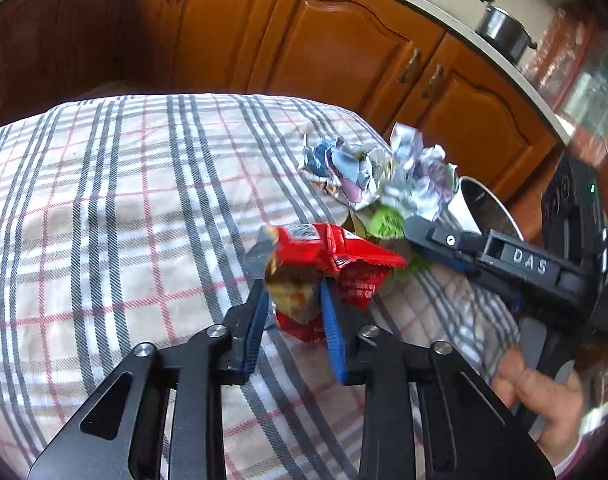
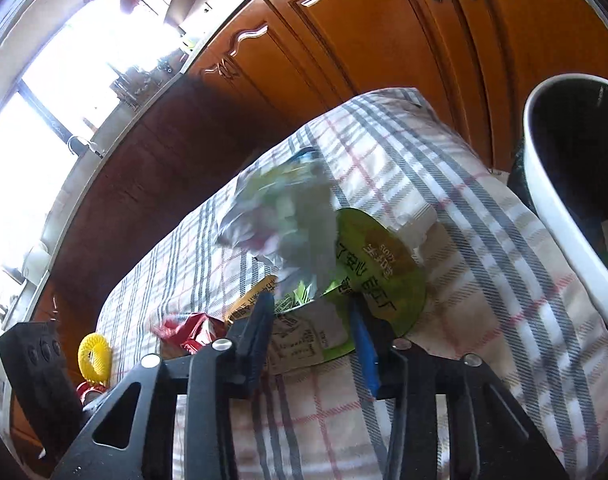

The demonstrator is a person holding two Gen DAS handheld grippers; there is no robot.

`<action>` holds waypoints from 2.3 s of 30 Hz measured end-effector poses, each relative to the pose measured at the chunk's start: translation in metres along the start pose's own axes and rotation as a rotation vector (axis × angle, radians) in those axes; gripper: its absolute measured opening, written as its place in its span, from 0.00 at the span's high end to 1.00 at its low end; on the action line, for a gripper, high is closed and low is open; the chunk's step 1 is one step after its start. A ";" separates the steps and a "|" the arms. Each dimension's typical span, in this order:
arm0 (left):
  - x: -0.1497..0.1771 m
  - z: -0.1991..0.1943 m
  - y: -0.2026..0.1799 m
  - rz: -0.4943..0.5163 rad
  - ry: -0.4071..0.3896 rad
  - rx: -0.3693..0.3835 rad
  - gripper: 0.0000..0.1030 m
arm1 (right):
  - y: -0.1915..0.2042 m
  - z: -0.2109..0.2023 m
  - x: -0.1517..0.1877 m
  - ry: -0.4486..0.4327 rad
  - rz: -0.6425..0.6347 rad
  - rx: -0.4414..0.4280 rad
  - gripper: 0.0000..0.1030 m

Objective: Collect trash
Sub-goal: 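Grasp the red snack bag with the left tool while the right tool grasps the blue-and-white wrapper, then carry the red bag and wrapper over the bin and open both tools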

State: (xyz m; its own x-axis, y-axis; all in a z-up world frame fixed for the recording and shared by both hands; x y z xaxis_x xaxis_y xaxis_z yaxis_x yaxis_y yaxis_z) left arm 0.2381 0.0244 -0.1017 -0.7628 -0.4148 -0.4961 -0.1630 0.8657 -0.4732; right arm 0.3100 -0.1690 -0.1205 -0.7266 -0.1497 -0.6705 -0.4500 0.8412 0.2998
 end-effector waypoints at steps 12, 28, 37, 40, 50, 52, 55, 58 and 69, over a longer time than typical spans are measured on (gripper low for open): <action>0.017 -0.037 0.009 -0.004 -0.033 0.023 0.93 | 0.008 -0.038 0.010 -0.051 -0.080 -0.032 0.93; -0.002 -0.037 0.009 -0.053 -0.062 0.030 0.93 | -0.048 -0.001 -0.063 -0.090 -0.108 0.120 0.56; -0.009 -0.040 -0.001 -0.048 -0.078 0.048 0.94 | -0.038 -0.018 -0.055 -0.112 -0.153 0.113 0.99; -0.011 -0.044 -0.005 -0.044 -0.089 0.062 0.94 | -0.033 -0.034 -0.056 -0.140 -0.163 0.094 0.99; -0.008 -0.045 -0.055 0.023 -0.087 0.127 0.94 | -0.048 -0.093 -0.035 -0.200 -0.119 0.084 0.99; -0.004 -0.041 -0.070 0.046 -0.080 0.140 0.94 | -0.057 -0.107 -0.028 -0.209 -0.106 0.098 0.99; 0.001 -0.035 -0.093 0.078 -0.067 0.160 0.94 | -0.070 -0.124 -0.019 -0.216 -0.088 0.120 0.99; 0.005 -0.028 -0.110 0.101 -0.055 0.175 0.94 | -0.085 -0.138 -0.010 -0.223 -0.069 0.146 0.99; 0.023 0.004 -0.178 0.202 0.012 0.214 0.94 | -0.144 -0.174 0.012 -0.239 0.011 0.244 0.99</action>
State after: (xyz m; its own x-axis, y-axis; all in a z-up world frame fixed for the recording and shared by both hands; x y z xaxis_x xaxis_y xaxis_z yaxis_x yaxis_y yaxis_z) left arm 0.2516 -0.1402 -0.0319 -0.7741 -0.2354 -0.5876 0.1277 0.8511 -0.5092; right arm 0.2761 -0.3825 -0.0538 -0.5752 -0.0382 -0.8172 -0.2846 0.9458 0.1562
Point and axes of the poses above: each gripper's, at about its wrist camera, not at the fingertips, and z roughly the way its jaws point, y to its left, x to its underside, the point moved 6 cm from there along z, roughly the way its jaws point, and after that the axes turned 15 degrees about -z, right-handed, at the moved point
